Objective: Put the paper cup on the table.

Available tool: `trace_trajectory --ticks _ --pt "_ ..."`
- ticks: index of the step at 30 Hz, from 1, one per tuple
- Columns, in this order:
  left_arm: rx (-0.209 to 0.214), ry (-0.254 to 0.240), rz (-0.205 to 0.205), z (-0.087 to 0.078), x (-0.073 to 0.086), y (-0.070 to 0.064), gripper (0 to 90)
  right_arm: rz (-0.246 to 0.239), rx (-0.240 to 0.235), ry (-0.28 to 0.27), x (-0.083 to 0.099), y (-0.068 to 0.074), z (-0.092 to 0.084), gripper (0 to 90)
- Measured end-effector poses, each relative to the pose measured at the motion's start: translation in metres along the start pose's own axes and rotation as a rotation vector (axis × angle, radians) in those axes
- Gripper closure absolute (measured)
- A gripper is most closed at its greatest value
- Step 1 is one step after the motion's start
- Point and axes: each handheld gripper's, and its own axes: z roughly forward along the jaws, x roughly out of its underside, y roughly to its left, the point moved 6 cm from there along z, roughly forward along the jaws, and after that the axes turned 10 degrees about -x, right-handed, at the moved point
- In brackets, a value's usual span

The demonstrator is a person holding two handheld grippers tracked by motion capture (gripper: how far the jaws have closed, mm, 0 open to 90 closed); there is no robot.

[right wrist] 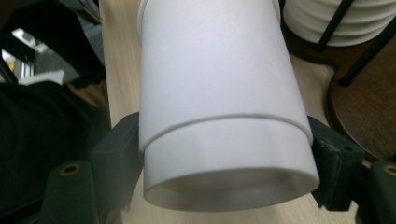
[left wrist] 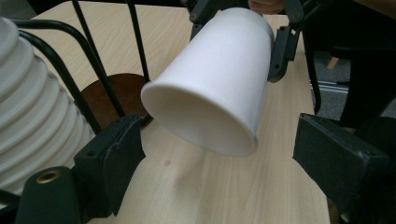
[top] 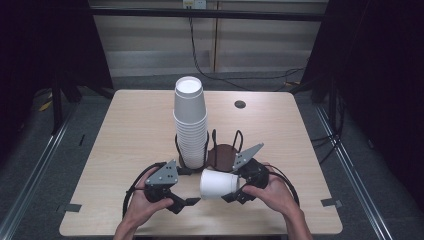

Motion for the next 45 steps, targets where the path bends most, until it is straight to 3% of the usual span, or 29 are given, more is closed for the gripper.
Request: trace_trajectory --ticks 8,11,19,26,30,39,45 --pt "-0.014 -0.039 -0.057 0.0 0.009 -0.003 15.7 0.024 -0.016 -0.109 0.005 0.0 0.003 23.0" --pt "-0.008 -0.043 -0.061 -0.001 0.011 -0.003 15.7 0.024 -0.041 -0.14 0.007 0.002 0.006 22.9" --pt "-0.012 -0.069 -0.078 -0.005 0.012 -0.003 15.7 0.01 -0.037 -0.252 0.008 0.003 0.006 22.9" --pt "-0.007 -0.084 -0.103 -0.003 0.017 -0.005 15.7 -0.013 -0.043 -0.316 0.007 0.005 0.008 23.0" --pt "-0.001 -0.098 -0.112 -0.003 0.018 -0.007 15.7 -0.031 -0.077 -0.347 0.006 0.008 0.009 23.0" --pt "-0.006 -0.129 -0.135 -0.003 0.022 -0.007 15.7 -0.067 -0.098 -0.427 0.002 0.011 0.01 23.1" --pt "-0.002 -0.185 -0.16 -0.005 0.019 -0.004 15.6 -0.084 -0.107 -0.451 0.002 0.013 0.015 23.1"
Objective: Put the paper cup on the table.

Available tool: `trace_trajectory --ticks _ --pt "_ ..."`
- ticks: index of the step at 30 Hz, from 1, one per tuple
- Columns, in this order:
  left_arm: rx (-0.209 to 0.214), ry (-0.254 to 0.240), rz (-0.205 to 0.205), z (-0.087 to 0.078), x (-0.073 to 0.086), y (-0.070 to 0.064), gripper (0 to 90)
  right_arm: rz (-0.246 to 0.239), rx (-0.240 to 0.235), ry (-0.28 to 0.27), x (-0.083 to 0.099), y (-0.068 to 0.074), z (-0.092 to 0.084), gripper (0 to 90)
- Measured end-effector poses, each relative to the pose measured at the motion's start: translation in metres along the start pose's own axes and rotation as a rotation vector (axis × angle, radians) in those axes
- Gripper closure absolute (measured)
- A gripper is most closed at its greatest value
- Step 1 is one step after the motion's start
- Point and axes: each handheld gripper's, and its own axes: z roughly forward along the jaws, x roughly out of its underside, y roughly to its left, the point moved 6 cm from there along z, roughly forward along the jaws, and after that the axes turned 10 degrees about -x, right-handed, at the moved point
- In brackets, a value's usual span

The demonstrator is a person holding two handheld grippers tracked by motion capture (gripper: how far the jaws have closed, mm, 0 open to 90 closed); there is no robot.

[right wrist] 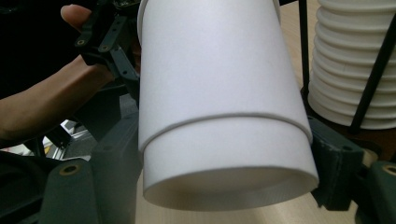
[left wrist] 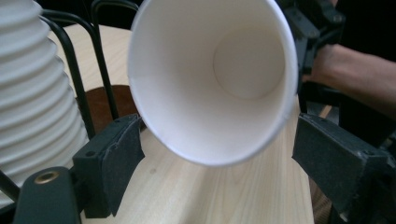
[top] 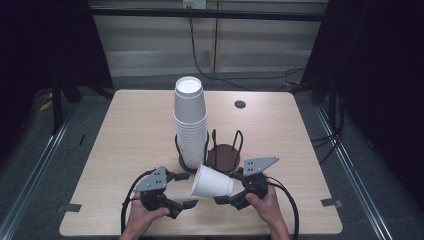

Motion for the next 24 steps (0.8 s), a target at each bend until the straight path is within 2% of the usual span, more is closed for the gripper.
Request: trace_trajectory --ticks 5,8,10,13,16,22,24 --pt "0.025 -0.049 -0.04 -0.001 -0.005 0.004 15.5 -0.005 -0.011 -0.004 0.002 0.001 0.003 23.2" --pt "0.026 -0.054 -0.033 0.001 -0.007 0.006 15.1 -0.007 -0.012 0.003 0.002 0.001 0.005 23.2" --pt "0.024 -0.053 -0.031 0.003 -0.008 0.008 13.6 -0.009 -0.012 0.004 0.002 0.001 0.005 23.3" --pt "0.015 -0.037 -0.031 0.006 -0.008 0.008 4.3 -0.015 -0.015 0.007 0.002 0.002 0.005 23.3" --pt "0.036 -0.021 -0.013 0.01 -0.01 0.007 2.7 -0.022 -0.016 0.02 0.001 0.003 0.006 23.3" --pt "0.052 -0.023 -0.012 0.016 -0.013 0.002 0.5 -0.034 -0.028 0.027 0.0 0.005 0.008 23.3" --pt "0.056 -0.015 -0.012 0.018 -0.012 0.001 0.6 -0.037 -0.019 0.035 0.0 0.005 0.008 23.3"
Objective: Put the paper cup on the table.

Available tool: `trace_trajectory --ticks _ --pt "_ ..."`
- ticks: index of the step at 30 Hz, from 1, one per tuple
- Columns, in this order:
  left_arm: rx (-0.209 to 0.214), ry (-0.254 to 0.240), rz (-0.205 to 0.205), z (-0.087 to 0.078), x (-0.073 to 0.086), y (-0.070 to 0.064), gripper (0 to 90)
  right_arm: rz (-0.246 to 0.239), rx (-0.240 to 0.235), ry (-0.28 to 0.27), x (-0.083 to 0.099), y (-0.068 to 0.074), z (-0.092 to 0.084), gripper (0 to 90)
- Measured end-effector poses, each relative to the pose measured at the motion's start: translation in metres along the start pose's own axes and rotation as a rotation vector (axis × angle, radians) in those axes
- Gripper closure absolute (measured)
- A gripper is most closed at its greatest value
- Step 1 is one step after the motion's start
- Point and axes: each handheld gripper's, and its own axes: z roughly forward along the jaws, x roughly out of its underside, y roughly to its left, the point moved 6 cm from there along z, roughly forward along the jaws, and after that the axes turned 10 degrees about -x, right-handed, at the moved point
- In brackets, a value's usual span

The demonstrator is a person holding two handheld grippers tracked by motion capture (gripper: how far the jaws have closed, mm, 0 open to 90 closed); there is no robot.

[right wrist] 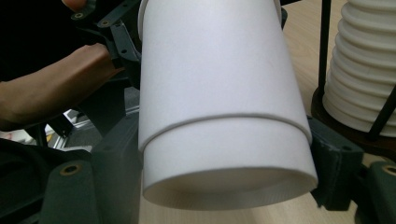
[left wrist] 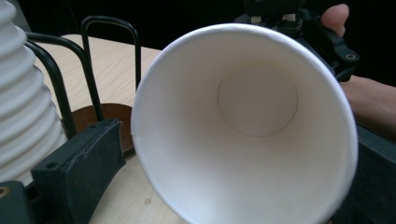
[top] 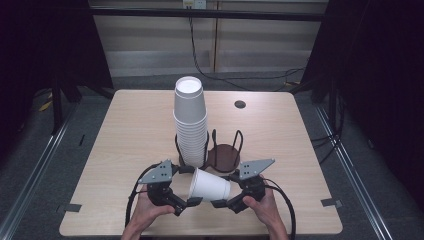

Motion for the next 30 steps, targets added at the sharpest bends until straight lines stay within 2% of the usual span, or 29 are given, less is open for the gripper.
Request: trace_trajectory --ticks 5,9,14,25,30 --pt "0.027 0.006 0.01 0.0035 0.0005 -0.0018 0.2 -0.008 -0.008 0.008 -0.0002 0.0025 0.002 23.3" --pt "0.051 0.006 0.001 0.0056 -0.0015 -0.0031 3.0 -0.009 -0.013 0.007 -0.0007 0.0018 0.003 23.3" --pt "0.056 0.01 0.004 0.007 -0.0029 -0.0031 2.9 -0.014 -0.016 0.013 -0.0003 0.002 0.0039 23.3" --pt "0.101 -0.01 -0.028 0.0046 -0.0054 -0.0038 6.9 -0.022 -0.033 0.002 0.0016 0.0022 0.0032 22.9" --pt "0.105 -0.012 -0.038 0.005 -0.0062 -0.0035 8.9 -0.017 -0.018 0.003 0.0034 0.0001 0.0033 20.9"
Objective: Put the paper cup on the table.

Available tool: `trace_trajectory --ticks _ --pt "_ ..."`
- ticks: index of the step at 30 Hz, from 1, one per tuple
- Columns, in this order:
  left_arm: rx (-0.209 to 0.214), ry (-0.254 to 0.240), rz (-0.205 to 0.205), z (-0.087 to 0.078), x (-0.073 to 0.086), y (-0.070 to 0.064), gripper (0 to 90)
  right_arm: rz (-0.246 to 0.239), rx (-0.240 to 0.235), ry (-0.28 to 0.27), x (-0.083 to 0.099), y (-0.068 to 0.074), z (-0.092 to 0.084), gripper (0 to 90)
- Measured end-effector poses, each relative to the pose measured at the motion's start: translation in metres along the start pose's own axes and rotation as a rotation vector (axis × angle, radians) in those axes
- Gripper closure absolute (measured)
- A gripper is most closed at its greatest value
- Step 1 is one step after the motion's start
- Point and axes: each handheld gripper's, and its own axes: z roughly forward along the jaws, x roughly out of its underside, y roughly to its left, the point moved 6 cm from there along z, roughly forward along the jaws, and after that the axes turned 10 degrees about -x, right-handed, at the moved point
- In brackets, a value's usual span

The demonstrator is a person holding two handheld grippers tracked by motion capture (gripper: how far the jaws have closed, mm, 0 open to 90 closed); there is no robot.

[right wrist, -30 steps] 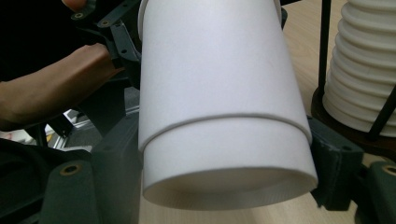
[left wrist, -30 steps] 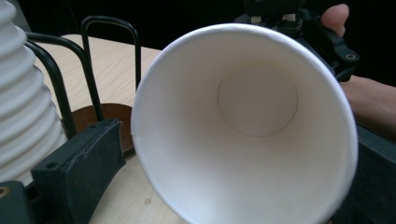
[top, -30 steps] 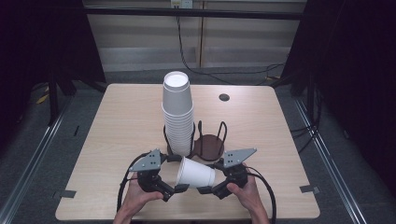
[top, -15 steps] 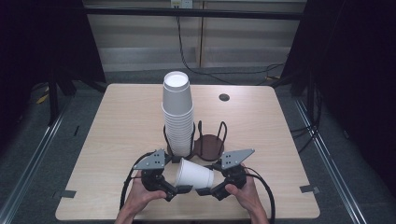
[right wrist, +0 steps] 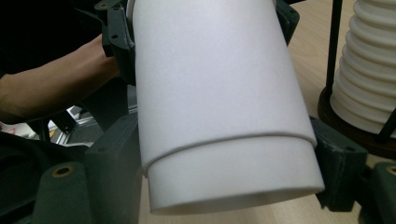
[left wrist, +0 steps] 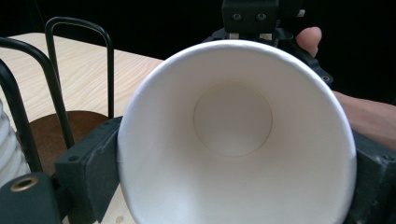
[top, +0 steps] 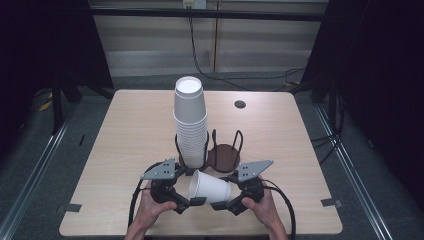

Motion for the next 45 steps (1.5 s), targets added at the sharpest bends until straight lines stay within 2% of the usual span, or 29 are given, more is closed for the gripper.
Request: trace_trajectory --ticks 4,6,8,10,16,20,22,27,29,34,35,41,45 --pt "-0.008 0.004 0.008 -0.001 -0.001 0.0 9.5 -0.005 0.003 -0.015 0.0 0.001 -0.001 20.4" --pt "-0.027 0.015 0.015 -0.001 -0.001 0.001 9.4 -0.006 0.018 -0.029 0.0 0.0 -0.002 17.2" --pt "-0.026 0.025 0.013 -0.002 0.0 0.001 9.5 -0.003 0.031 -0.045 0.001 0.0 -0.005 15.0" --pt "-0.05 0.034 0.016 -0.004 0.0 0.003 9.5 0.0 0.04 -0.062 0.001 0.0 -0.008 14.9" --pt "-0.07 0.043 0.015 -0.009 0.0 0.006 9.5 -0.006 0.096 -0.099 0.004 0.0 -0.017 12.8" --pt "-0.093 0.056 0.026 -0.013 0.001 0.008 9.4 -0.003 0.143 -0.1 0.006 -0.001 -0.02 12.9" --pt "-0.089 0.062 0.026 -0.016 0.0 0.009 9.4 0.003 0.168 -0.105 0.006 -0.002 -0.022 12.9" --pt "-0.131 0.1 0.038 -0.026 -0.002 0.013 9.3 -0.026 0.296 -0.138 0.011 -0.008 -0.031 12.9" --pt "-0.149 0.108 0.038 -0.03 -0.003 0.016 9.3 -0.032 0.396 -0.154 0.014 -0.012 -0.037 12.8" --pt "-0.184 0.141 0.043 -0.041 -0.006 0.022 9.3 -0.053 0.532 -0.195 0.022 -0.018 -0.048 12.7" --pt "-0.187 0.143 0.04 -0.044 -0.006 0.023 9.3 -0.059 0.571 -0.211 0.023 -0.019 -0.05 12.7" --pt "-0.214 0.178 0.026 -0.055 -0.001 0.03 9.2 -0.041 0.666 -0.277 0.034 -0.025 -0.056 13.0" --pt "-0.233 0.191 0.017 -0.062 0.002 0.035 9.0 -0.074 0.752 -0.323 0.039 -0.027 -0.059 14.4"
